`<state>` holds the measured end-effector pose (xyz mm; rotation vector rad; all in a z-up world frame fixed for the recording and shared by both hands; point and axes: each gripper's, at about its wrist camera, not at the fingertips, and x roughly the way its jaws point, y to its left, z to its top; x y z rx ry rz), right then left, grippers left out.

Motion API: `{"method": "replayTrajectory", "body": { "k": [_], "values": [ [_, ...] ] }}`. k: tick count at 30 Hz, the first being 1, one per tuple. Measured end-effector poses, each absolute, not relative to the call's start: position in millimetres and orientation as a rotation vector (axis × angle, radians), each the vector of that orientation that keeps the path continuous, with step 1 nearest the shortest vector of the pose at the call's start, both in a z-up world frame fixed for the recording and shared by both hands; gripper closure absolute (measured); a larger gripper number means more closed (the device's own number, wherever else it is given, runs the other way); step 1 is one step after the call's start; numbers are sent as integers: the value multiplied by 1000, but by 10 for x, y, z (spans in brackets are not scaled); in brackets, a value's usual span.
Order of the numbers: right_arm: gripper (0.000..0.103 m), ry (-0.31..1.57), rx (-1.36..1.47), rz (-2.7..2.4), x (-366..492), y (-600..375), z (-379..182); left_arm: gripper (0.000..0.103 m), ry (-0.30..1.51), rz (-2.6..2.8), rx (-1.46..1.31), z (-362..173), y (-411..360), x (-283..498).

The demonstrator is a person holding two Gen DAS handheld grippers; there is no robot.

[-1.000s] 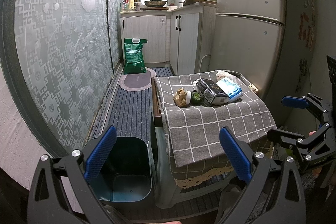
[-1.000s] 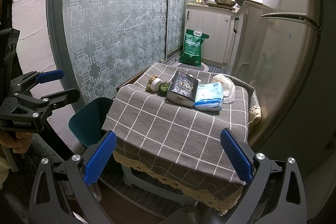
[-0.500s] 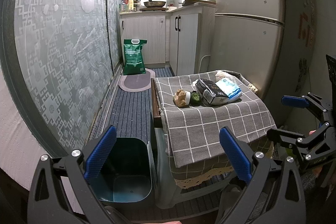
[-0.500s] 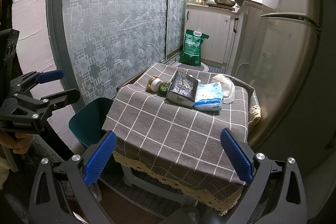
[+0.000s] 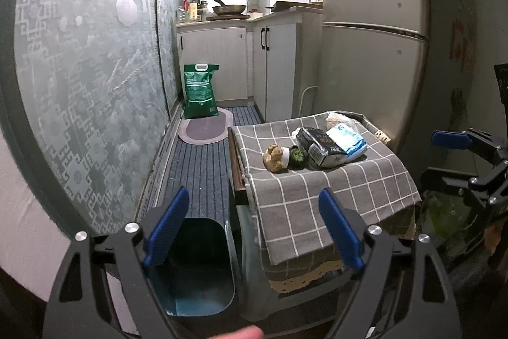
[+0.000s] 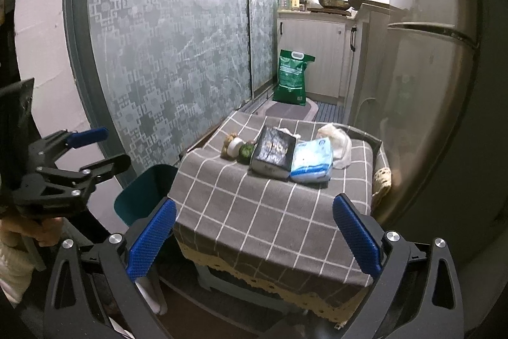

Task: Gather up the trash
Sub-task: 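Move both tools toward the items on the checked cloth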

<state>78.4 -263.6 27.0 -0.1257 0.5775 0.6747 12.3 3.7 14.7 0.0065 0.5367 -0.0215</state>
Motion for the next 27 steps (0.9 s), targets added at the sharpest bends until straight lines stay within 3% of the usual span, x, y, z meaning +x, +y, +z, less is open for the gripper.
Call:
{"method": "replayTrajectory", "body": {
  "k": [6,20,27],
  "values": [
    [19,606,-134,696,982,-2643,351,21,549,-87,52,214,40,327],
    [39,677,-210,781,1540,-2424,386,53,677,-203,207,42,-11,1042],
    [43,713,-272,810,1823,-2245,318,55,745,-239,244,-204,-81,1386]
  ]
}}
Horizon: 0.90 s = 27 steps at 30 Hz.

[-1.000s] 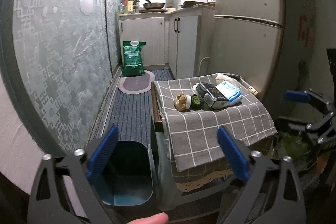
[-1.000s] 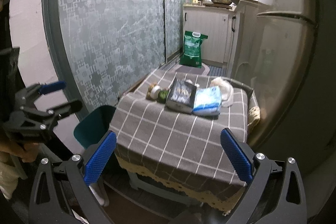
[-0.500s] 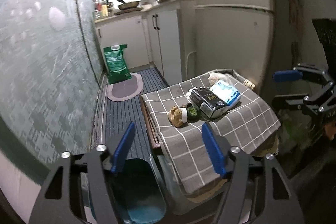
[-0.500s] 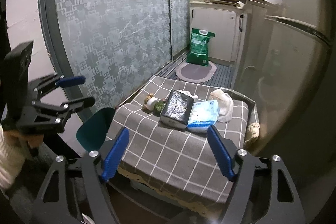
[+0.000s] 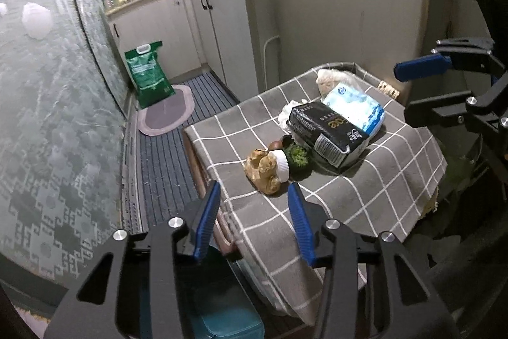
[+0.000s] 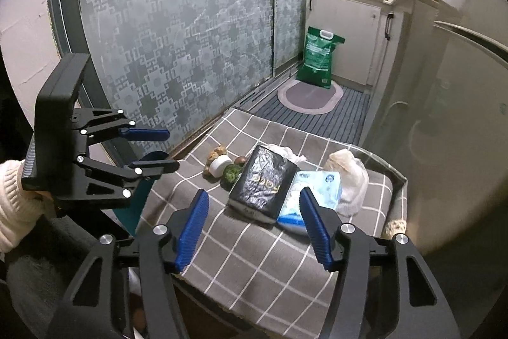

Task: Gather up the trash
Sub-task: 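Move both tools toward the items on the checked cloth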

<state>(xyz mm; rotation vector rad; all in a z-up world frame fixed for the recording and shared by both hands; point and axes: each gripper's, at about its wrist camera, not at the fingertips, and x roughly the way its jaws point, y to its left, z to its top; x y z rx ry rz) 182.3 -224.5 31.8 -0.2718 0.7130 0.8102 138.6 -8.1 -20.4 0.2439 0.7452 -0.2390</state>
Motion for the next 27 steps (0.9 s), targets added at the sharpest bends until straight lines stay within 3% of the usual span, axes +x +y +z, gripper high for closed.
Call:
{"method": "replayTrajectory", "body": {
  "k": [27],
  "values": [
    [43,793,-222,835,2084,-2283,62,54,825,-350,275,-536,-197,1881]
  ]
}}
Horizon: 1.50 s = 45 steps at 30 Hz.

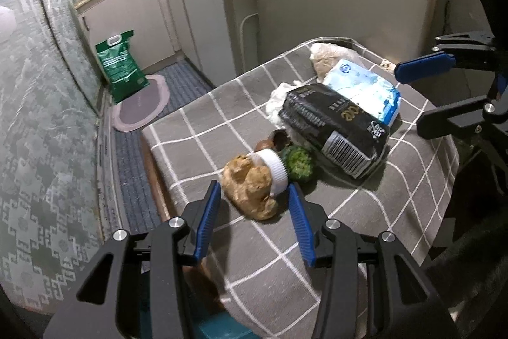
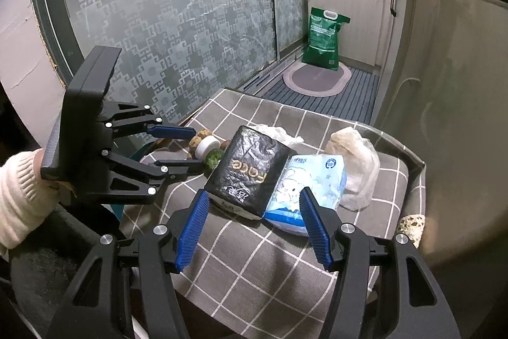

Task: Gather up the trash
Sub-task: 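Move both tools toward the items on the checked cloth, then grasp the ginger root with the left tool while the right tool grasps the black snack bag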

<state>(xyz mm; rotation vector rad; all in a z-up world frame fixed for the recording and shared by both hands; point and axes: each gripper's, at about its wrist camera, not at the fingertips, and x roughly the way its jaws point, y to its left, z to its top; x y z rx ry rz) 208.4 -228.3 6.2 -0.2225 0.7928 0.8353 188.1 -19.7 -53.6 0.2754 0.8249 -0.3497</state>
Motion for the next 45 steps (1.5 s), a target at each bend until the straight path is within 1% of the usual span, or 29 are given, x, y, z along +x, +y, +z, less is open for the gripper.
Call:
{"method": "replayTrajectory", "body": {
  "k": [4,9,12,14,16,22,28,31,32,33,34,37,45],
  "values": [
    [43,798,-219,836,2087,-2295,49,51,827,-396,273,-547,-191,1921],
    [43,803,-217,836,2084,-2306,36,51,823,-419,272,-557,-121,1985],
    [43,806,-215,836,2088,-2318,31,53,830,-464,268,-573,-74,2013],
    [43,809,-213,837,2095,-2321,25,58,835,-505,247,-575,-33,2019],
    [43,816,-210,842,2105,-2308,14,60,839,-532,231,-584,-11,2032],
    [43,835,-188,868,2111,-2254,-43,61,837,-551,231,-581,-48,1988],
    [43,844,-203,857,2061,-2110,-80,59,838,-549,224,-570,-2,1946],
    [37,853,-209,838,2071,-2044,-117,66,835,-540,232,-571,9,1934],
    [34,856,-205,834,2077,-2014,-128,69,833,-538,236,-570,11,1927],
    [34,856,-205,830,2080,-1993,-132,71,832,-535,235,-568,20,1923],
    [34,855,-207,821,2090,-1970,-138,76,830,-530,235,-570,27,1917],
    [34,858,-197,798,2128,-1936,-151,81,826,-526,210,-569,90,1908],
    [34,885,-142,770,2241,-1879,-237,83,812,-501,192,-557,125,1877]
  ]
}}
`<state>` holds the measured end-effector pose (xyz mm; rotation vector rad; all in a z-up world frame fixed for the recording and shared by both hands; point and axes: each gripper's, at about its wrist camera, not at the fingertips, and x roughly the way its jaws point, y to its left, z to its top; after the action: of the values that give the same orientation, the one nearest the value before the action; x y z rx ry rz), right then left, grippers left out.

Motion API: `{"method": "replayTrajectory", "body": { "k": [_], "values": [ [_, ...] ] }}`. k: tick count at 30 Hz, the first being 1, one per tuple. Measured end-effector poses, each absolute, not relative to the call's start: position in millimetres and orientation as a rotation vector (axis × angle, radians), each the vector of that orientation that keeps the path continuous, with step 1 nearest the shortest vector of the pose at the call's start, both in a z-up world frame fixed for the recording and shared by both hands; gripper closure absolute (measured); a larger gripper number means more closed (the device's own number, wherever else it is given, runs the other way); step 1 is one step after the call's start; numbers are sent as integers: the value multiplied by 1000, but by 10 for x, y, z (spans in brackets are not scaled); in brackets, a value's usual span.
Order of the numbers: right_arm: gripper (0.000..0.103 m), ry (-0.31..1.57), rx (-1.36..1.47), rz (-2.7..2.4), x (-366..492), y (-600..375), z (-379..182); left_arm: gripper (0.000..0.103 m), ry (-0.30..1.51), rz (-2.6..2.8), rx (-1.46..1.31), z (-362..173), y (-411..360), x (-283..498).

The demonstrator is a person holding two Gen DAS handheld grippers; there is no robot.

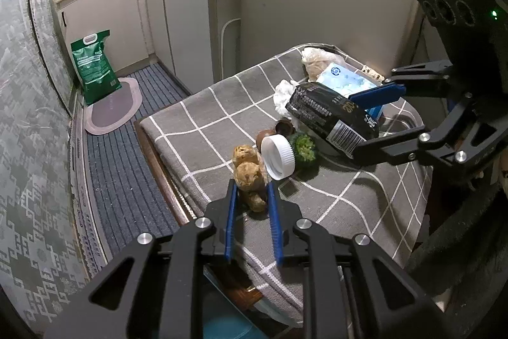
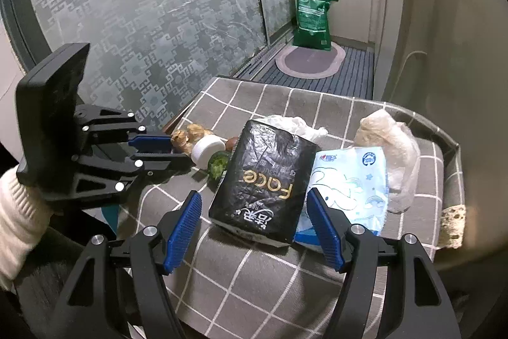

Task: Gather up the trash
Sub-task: 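Grasp the ginger root with the left tool while the right tool grasps the black snack bag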

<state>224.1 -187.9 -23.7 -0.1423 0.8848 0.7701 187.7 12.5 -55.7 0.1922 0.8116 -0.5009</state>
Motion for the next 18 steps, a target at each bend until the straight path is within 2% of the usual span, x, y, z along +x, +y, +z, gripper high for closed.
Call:
{"method": "replayTrajectory", "body": {
  "k": [7,8,9,10,12,15,18],
  "values": [
    [34,886,-147,746,2259,-1811,-270,83,774,-490,170,-453,181,1791],
    [37,886,-154,740,2262,-1802,-276,84,767,-490,167,-430,196,1772],
    [48,884,-162,728,2268,-1802,-285,84,764,-489,167,-419,204,1761],
    [49,884,-163,722,2278,-1805,-291,85,762,-486,165,-405,216,1749],
    [57,882,-147,716,2288,-1832,-283,85,757,-475,157,-378,259,1720],
    [61,863,-144,704,2266,-1839,-205,86,743,-471,134,-329,293,1676],
    [61,826,-119,706,2209,-1898,-50,94,728,-466,133,-295,298,1631]
  ]
}}
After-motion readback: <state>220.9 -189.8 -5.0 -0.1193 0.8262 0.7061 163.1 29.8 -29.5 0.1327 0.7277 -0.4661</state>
